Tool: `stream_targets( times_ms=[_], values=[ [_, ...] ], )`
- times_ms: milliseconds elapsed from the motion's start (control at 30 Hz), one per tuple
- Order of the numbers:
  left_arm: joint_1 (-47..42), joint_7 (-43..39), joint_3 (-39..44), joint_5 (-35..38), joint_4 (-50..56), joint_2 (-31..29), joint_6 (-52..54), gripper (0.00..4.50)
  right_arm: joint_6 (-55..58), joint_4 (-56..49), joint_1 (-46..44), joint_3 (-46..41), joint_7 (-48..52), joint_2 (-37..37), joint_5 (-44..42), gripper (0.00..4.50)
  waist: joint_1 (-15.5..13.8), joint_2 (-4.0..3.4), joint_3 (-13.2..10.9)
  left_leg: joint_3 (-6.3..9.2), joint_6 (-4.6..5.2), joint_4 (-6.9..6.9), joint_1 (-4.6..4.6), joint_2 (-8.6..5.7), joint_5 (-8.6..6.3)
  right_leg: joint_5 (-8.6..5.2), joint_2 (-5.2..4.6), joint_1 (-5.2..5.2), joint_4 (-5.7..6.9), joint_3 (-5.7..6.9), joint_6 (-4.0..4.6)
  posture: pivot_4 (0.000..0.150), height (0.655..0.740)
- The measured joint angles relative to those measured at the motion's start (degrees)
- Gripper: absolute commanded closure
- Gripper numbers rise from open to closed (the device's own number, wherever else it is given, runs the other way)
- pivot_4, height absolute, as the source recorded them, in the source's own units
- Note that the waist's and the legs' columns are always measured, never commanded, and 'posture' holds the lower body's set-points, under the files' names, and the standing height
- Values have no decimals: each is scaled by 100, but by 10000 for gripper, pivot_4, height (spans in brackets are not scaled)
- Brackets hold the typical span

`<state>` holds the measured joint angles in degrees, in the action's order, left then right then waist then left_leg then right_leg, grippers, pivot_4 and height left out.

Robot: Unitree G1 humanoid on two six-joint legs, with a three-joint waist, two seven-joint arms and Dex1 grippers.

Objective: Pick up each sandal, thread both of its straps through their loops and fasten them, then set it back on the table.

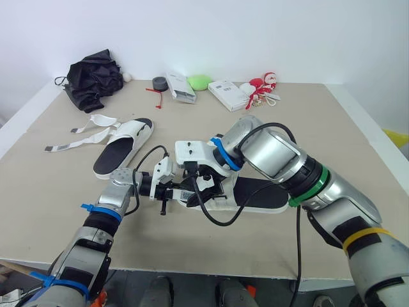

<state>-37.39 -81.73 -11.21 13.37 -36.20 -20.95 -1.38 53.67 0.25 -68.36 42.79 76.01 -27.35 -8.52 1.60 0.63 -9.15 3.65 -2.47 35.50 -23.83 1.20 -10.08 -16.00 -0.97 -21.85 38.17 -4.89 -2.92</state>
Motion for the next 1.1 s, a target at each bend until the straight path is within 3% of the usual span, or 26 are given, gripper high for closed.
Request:
stream_targets(
  times_ms=[200,300,800,867,1100],
  values=[
    [6,8,2,2,6,0,0,45000,11,25,15,152,55,51,43,34701,0,0,1,6,0,0,0,0,0,-1,0,1,0,5,2,1500,7380],
    [6,8,2,2,6,0,0,45000,12,27,15,187,108,51,43,44536,1,0,1,8,0,0,0,0,0,-1,0,2,0,7,2,1500,7380],
    [8,15,3,3,6,19,0,45000,-27,13,14,-164,398,-127,-260,44536,0,0,0,25,0,0,-3,-3,0,-5,0,8,-1,17,3,1500,7380],
    [34,20,7,13,25,47,2,45000,-309,-307,145,-1254,571,-571,-770,44536,-8,3,0,37,-1,0,-6,-13,0,-13,-6,17,-5,21,-8,1500,7380],
    [42,8,3,20,36,67,3,45000,-922,-1439,1234,-2938,740,-1366,-1724,44536,-15,8,6,47,-3,-12,-1,-25,-1,-30,-18,53,-9,32,-6,1500,7380]
  ],
)
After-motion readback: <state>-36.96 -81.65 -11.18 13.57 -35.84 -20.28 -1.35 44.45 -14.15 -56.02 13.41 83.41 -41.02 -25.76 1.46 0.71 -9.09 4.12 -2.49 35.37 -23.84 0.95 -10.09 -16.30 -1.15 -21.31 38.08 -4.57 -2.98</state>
